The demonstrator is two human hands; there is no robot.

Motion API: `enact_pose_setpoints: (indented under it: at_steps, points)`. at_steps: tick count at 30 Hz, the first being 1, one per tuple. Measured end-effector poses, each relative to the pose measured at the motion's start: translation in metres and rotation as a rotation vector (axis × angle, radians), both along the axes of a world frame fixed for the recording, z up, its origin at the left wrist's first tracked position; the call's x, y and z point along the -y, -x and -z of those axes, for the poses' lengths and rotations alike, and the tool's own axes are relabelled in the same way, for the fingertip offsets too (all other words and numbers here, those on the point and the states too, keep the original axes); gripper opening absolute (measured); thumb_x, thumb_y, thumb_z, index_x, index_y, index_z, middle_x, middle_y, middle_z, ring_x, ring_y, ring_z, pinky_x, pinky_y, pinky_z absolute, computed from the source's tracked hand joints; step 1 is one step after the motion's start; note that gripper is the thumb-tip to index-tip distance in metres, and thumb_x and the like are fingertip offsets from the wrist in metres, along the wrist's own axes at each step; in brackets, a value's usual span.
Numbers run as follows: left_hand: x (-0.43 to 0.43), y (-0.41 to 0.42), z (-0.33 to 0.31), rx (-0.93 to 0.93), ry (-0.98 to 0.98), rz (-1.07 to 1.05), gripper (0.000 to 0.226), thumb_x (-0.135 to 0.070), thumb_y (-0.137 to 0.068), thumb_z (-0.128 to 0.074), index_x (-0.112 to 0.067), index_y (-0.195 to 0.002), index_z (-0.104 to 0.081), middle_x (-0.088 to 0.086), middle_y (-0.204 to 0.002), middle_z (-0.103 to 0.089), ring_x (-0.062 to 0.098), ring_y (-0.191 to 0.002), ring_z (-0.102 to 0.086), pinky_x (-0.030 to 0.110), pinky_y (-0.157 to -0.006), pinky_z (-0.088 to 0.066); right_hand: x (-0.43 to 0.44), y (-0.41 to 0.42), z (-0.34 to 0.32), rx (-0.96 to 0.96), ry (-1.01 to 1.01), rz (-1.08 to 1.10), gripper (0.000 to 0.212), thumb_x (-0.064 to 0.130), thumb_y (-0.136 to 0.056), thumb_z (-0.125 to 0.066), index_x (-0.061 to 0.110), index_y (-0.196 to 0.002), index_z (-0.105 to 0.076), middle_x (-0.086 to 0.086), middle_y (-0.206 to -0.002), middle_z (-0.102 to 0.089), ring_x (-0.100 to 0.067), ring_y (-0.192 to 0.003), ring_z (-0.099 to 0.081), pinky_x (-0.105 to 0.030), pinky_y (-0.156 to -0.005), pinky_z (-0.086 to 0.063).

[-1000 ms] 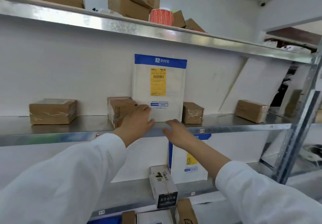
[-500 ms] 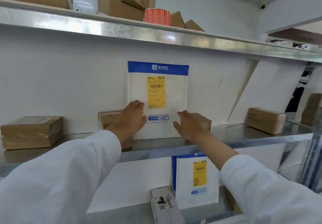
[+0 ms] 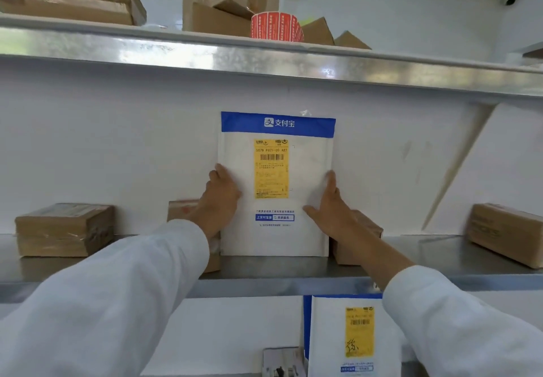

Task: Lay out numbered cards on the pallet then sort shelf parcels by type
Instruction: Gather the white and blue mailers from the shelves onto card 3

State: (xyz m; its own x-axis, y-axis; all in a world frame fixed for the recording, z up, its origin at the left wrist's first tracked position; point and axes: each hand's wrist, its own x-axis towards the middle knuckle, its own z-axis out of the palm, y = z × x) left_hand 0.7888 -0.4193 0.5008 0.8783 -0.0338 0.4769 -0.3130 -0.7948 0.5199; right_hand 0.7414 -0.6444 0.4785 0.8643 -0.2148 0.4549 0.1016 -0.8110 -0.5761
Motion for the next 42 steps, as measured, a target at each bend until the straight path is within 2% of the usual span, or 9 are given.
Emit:
enact_pose_setpoints:
  at_steps: [3,8,11,15,21,26,32,39,42]
  points:
    - [0.001,-0.003,0.006,-0.076,0.031,0.0,0.072,-0.011,-0.098,-0.049,0.005,-0.149,-0.002,0.023,-0.143,-0.032,0.037,-0.124,-0.046,0.038,-0.096,-0.042,0.006,-0.006,-0.001,-0.027,-0.227,-0.096,0.091,0.023,-0.09,-0.066,0.01,-0.152,0.0,-0.01,-0.155,-0.025,-0.025,-0.139,-0.032,-0.032,-0.11,-0.03]
    - [-0.005,-0.006,0.004,-0.091,0.11,-0.023,0.031,-0.013,-0.098,-0.05,0.002,-0.125,-0.048,0.017,-0.127,-0.055,0.03,-0.115,-0.054,0.026,-0.081,-0.038,0.012,-0.009,0.0,-0.047,-0.354,-0.095,0.068,0.024,-0.087,-0.069,0.005,-0.139,-0.029,-0.01,-0.137,-0.045,-0.024,-0.121,-0.047,-0.026,-0.088,-0.038]
    - [-0.008,-0.007,0.002,-0.069,0.209,-0.06,0.024,-0.016,-0.096,-0.053,0.001,-0.112,-0.056,0.016,-0.116,-0.059,0.03,-0.105,-0.057,0.029,-0.079,-0.043,0.014,-0.007,-0.002,-0.021,-0.355,-0.092,0.056,0.018,-0.087,-0.07,0.003,-0.129,-0.036,-0.007,-0.119,-0.05,-0.019,-0.106,-0.049,-0.024,-0.08,-0.04]
    - [-0.005,0.0,0.001,0.019,0.304,-0.04,0.012,-0.016,-0.093,-0.058,-0.007,-0.087,-0.052,0.006,-0.09,-0.056,0.025,-0.087,-0.055,0.027,-0.072,-0.038,0.019,-0.006,-0.003,0.036,-0.356,-0.097,0.037,0.012,-0.088,-0.068,0.007,-0.112,-0.04,0.007,-0.092,-0.047,-0.015,-0.096,-0.048,-0.013,-0.057,-0.033]
    - [-0.001,0.015,-0.015,0.168,0.399,-0.008,0.014,-0.014,-0.096,-0.055,-0.01,-0.084,-0.051,0.001,-0.087,-0.054,0.017,-0.083,-0.049,0.028,-0.078,-0.04,0.011,-0.001,-0.017,0.109,-0.386,-0.115,0.044,0.011,-0.091,-0.063,0.004,-0.127,-0.038,-0.006,-0.122,-0.051,-0.017,-0.107,-0.05,-0.026,-0.085,-0.04]
    - [-0.004,0.02,-0.017,0.143,0.455,-0.028,0.034,-0.013,-0.095,-0.056,-0.017,-0.064,-0.043,-0.004,-0.067,-0.048,0.016,-0.07,-0.046,0.027,-0.071,-0.038,0.012,0.0,-0.02,0.093,-0.346,-0.132,0.045,0.014,-0.093,-0.06,0.006,-0.131,-0.037,-0.01,-0.131,-0.051,-0.018,-0.11,-0.05,-0.026,-0.085,-0.04]
    - [0.006,0.033,-0.015,0.116,0.54,0.009,0.018,-0.013,-0.095,-0.055,-0.002,-0.082,-0.059,0.003,-0.076,-0.058,0.019,-0.074,-0.053,0.026,-0.068,-0.04,0.018,0.011,-0.017,0.088,-0.331,-0.149,0.048,0.015,-0.094,-0.06,0.007,-0.136,-0.038,-0.009,-0.136,-0.051,-0.025,-0.123,-0.05,-0.028,-0.092,-0.039]
    - [0.019,0.054,-0.013,0.109,0.681,0.033,0.013,-0.013,-0.097,-0.052,-0.01,-0.088,-0.06,-0.001,-0.088,-0.061,0.019,-0.084,-0.056,0.028,-0.075,-0.043,0.03,0.031,-0.026,0.126,-0.32,-0.163,0.039,0.013,-0.093,-0.06,0.007,-0.128,-0.045,-0.008,-0.128,-0.055,-0.024,-0.117,-0.053,-0.029,-0.089,-0.042]
    - [0.024,0.063,-0.014,0.121,0.768,0.046,0.013,-0.01,-0.096,-0.051,-0.01,-0.086,-0.06,-0.001,-0.085,-0.061,0.018,-0.081,-0.054,0.023,-0.068,-0.041,0.03,0.039,-0.028,0.139,-0.336,-0.171,0.038,0.011,-0.093,-0.059,0.007,-0.128,-0.045,-0.007,-0.129,-0.055,-0.022,-0.115,-0.053,-0.027,-0.089,-0.041]
